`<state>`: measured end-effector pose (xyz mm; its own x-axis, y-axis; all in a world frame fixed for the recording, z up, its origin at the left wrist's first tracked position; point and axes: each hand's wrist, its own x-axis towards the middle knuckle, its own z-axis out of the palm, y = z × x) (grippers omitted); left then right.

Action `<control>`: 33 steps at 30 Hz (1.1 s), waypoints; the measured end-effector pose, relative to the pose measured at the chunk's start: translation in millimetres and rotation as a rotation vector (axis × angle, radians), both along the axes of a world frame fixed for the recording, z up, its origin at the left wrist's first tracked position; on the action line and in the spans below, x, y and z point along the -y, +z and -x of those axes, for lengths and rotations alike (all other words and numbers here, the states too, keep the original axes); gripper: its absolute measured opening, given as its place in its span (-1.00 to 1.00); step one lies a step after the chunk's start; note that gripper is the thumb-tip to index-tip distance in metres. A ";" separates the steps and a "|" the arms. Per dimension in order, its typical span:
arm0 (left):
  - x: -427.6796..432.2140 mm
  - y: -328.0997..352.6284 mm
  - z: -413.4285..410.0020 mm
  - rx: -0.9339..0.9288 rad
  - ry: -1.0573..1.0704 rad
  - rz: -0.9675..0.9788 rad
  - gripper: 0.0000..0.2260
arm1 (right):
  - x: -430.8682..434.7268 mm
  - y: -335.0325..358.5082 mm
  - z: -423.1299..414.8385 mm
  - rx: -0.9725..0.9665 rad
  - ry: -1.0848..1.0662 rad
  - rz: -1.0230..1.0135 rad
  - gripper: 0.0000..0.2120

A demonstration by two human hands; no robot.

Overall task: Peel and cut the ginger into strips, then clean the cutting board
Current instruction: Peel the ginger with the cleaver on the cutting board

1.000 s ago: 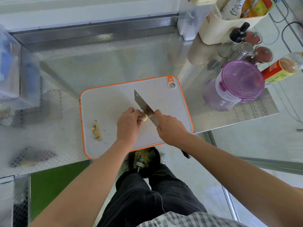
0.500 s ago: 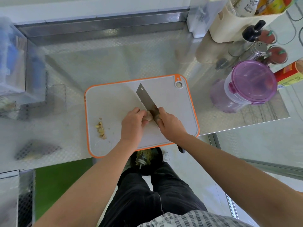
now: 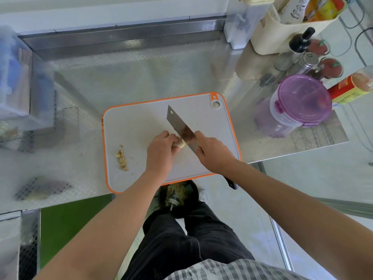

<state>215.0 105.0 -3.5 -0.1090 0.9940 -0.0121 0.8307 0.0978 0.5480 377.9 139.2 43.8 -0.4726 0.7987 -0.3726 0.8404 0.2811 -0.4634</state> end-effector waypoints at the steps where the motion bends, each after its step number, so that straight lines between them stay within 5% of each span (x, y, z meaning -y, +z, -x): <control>1: 0.0 -0.2 -0.1 -0.002 0.000 0.001 -0.83 | -0.1 0.9 -0.6 0.003 0.002 0.007 -0.86; 13: 1.4 -1.3 0.1 0.008 -0.009 -0.022 -0.84 | -7.4 -16.9 21.0 0.057 -0.005 0.027 -0.89; 24: -1.0 -1.9 2.4 0.012 -0.010 0.002 -0.81 | -7.4 -12.8 3.7 -0.113 -0.075 -0.072 -0.91; 33: 0.1 1.3 2.1 -0.002 -0.009 -0.012 -0.84 | 1.9 -0.4 -0.3 0.004 0.012 -0.003 -0.86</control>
